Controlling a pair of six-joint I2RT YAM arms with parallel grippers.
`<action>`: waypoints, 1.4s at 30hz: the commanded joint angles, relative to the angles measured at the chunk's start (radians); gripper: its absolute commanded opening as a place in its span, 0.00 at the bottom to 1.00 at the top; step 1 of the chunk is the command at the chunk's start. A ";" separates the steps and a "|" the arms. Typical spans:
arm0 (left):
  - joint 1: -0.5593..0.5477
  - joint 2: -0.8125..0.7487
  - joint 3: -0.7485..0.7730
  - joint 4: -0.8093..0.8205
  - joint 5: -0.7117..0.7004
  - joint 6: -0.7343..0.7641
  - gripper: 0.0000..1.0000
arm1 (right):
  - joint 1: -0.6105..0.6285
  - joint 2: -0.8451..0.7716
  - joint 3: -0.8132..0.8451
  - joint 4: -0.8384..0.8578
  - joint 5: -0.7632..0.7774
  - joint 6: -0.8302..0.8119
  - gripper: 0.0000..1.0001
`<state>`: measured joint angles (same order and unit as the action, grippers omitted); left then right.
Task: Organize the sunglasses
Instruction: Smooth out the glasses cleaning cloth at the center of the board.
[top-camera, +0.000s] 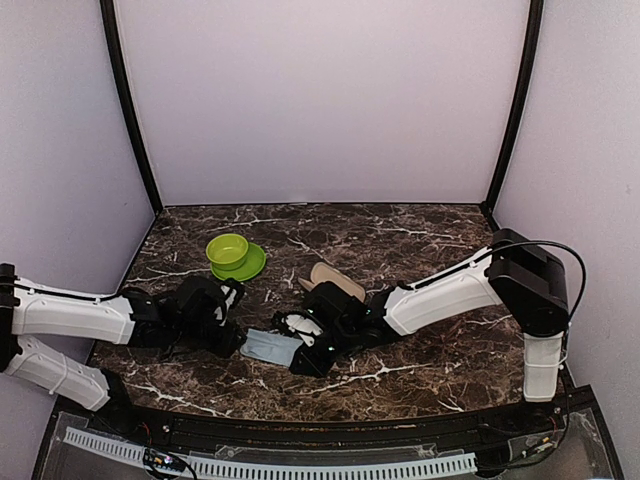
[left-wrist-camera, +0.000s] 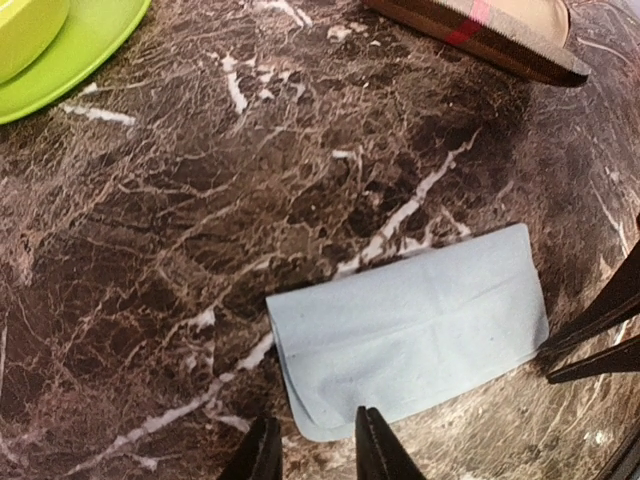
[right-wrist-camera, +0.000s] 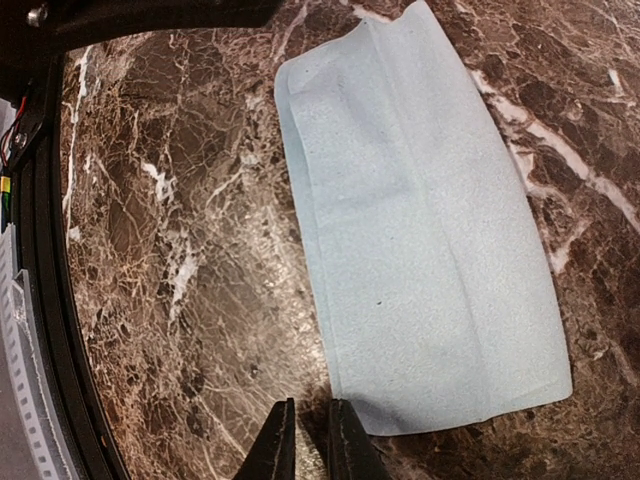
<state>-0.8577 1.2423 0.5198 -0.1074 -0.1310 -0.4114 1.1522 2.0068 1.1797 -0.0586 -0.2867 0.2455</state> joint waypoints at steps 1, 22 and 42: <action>-0.006 0.042 0.009 0.075 0.003 -0.004 0.26 | 0.006 -0.014 -0.010 0.017 0.016 0.006 0.14; -0.007 0.144 0.014 -0.005 0.025 0.015 0.27 | 0.005 -0.013 -0.016 0.015 0.021 0.008 0.14; -0.015 0.228 0.123 -0.213 -0.003 0.017 0.27 | 0.006 -0.011 0.003 -0.001 0.023 -0.004 0.14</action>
<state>-0.8673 1.4487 0.6258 -0.1955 -0.1215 -0.3820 1.1522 2.0056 1.1751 -0.0513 -0.2749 0.2455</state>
